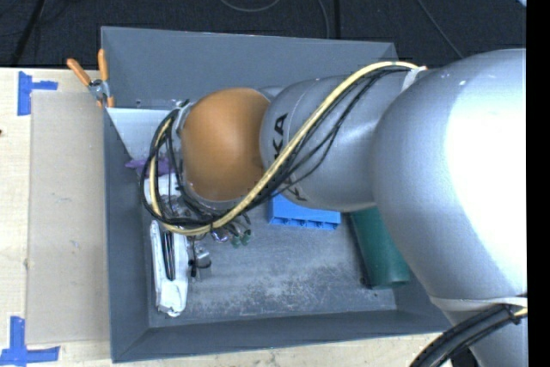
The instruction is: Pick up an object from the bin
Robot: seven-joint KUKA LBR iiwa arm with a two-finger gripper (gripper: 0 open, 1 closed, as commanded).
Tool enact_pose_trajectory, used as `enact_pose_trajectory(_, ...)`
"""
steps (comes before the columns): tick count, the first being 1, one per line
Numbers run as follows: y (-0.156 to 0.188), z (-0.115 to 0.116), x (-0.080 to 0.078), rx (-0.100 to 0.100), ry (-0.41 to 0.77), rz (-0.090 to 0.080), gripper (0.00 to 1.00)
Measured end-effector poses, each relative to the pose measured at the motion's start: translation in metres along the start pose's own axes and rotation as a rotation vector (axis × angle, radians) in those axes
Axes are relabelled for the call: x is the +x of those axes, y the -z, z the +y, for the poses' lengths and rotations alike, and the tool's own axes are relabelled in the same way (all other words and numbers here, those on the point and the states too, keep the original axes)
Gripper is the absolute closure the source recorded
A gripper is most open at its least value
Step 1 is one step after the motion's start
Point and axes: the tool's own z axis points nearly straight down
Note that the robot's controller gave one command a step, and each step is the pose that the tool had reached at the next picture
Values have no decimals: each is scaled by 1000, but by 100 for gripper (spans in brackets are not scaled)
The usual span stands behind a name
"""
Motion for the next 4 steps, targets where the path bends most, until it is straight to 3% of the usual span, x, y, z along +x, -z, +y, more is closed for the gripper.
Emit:
enact_pose_trajectory(1, -7, 2, 3, 1, -170, -2, 0)
enact_pose_trajectory(2, -11, 2, 6, 1, -89, -4, 0)
enact_pose_trajectory(3, -19, -8, 13, 4, 206, -21, 100)
enact_pose_trajectory(4, -19, -8, 13, 4, 205, -21, 100)
